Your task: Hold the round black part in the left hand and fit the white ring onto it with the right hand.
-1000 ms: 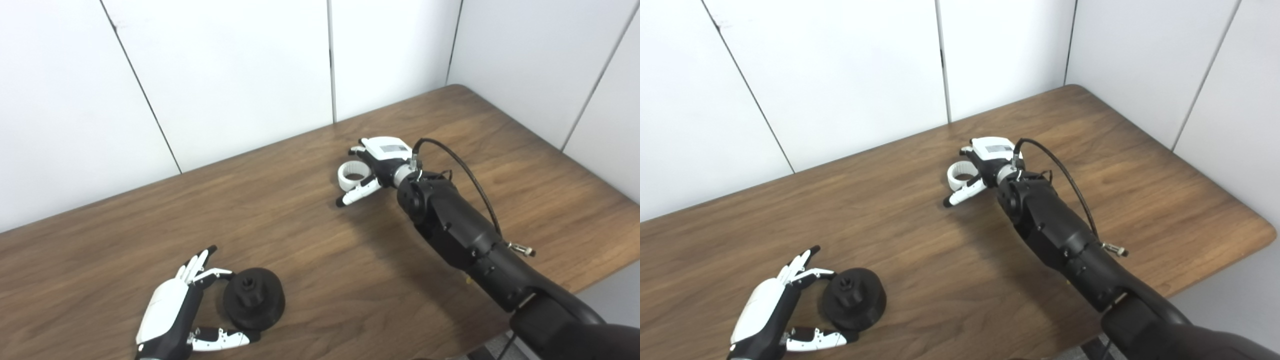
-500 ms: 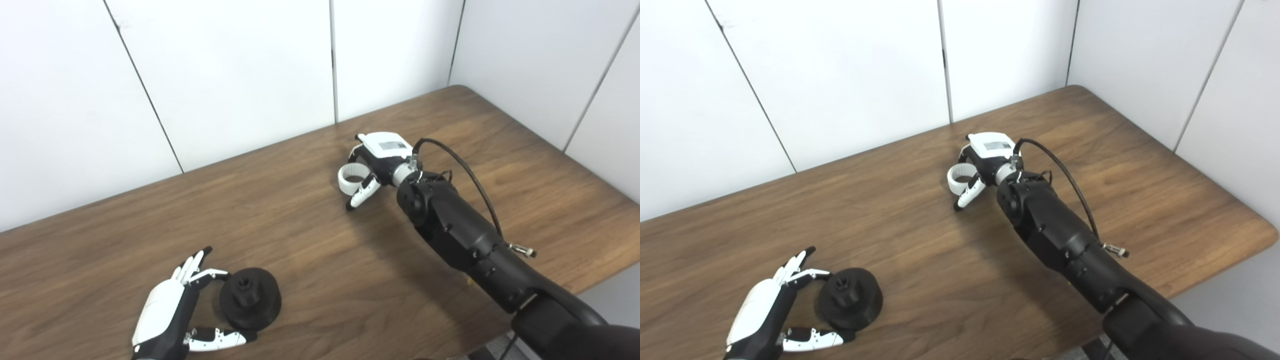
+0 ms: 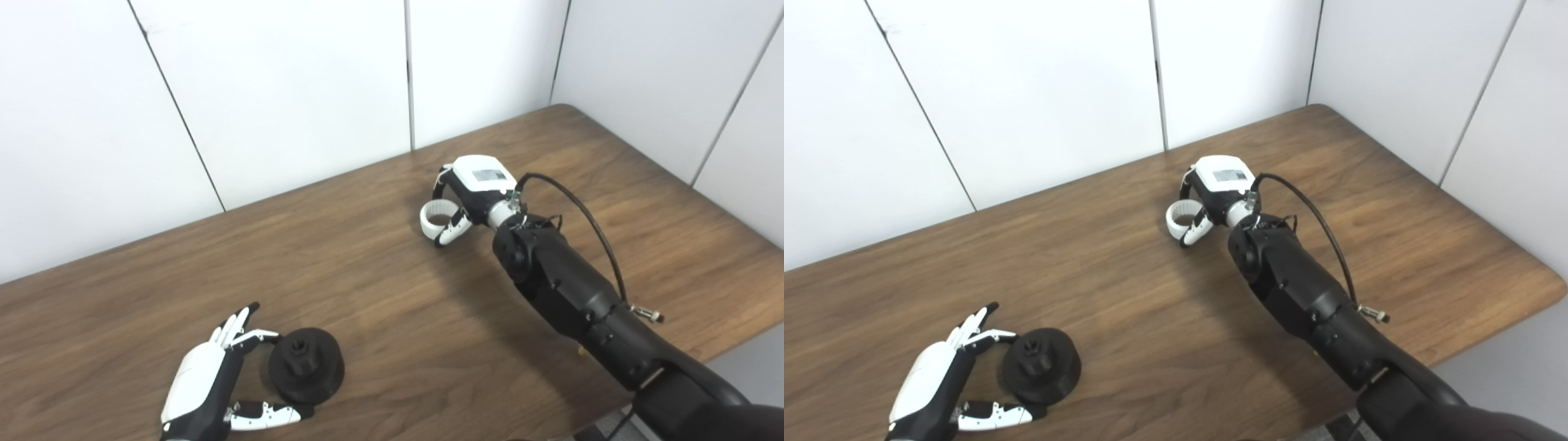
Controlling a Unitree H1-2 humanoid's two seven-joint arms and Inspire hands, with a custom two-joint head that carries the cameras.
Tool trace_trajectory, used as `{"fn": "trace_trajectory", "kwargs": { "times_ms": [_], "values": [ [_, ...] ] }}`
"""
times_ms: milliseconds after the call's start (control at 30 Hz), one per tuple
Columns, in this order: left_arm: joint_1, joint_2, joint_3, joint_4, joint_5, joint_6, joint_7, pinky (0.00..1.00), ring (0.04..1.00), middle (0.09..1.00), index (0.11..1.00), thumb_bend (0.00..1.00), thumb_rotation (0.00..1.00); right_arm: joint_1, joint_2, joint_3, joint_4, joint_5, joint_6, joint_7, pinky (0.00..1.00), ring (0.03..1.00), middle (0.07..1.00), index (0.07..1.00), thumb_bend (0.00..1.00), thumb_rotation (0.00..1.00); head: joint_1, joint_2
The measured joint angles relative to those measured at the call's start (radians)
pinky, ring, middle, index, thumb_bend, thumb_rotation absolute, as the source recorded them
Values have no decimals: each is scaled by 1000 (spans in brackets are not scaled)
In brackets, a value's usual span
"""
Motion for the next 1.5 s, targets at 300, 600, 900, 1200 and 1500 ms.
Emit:
{"fn": "trace_trajectory", "kwargs": {
  "times_ms": [300,600,900,1200,1500],
  "values": [
    [0,0,4,-2,0,0,-8,1000,1000,1000,631,960,307,2,-1,-5,13,24,-23,-33,932,875,855,489,515,143,2,6],
    [0,0,4,-3,1,0,-8,1000,1000,1000,632,957,312,25,-1,-17,-10,43,-29,-57,990,870,853,489,516,142,11,11],
    [0,0,6,-5,8,3,-8,1000,1000,1000,631,959,299,49,2,-58,-264,45,-22,-44,1000,905,880,491,517,150,11,12],
    [0,-3,5,-5,10,3,-8,1000,1000,1000,631,959,298,-3,8,-67,-394,23,-4,20,976,905,883,491,520,152,14,14],
    [1,-7,5,-6,12,9,-8,1000,1000,1000,632,956,297,72,50,-114,-512,28,-5,20,977,889,876,490,521,151,29,26]
  ]
}}
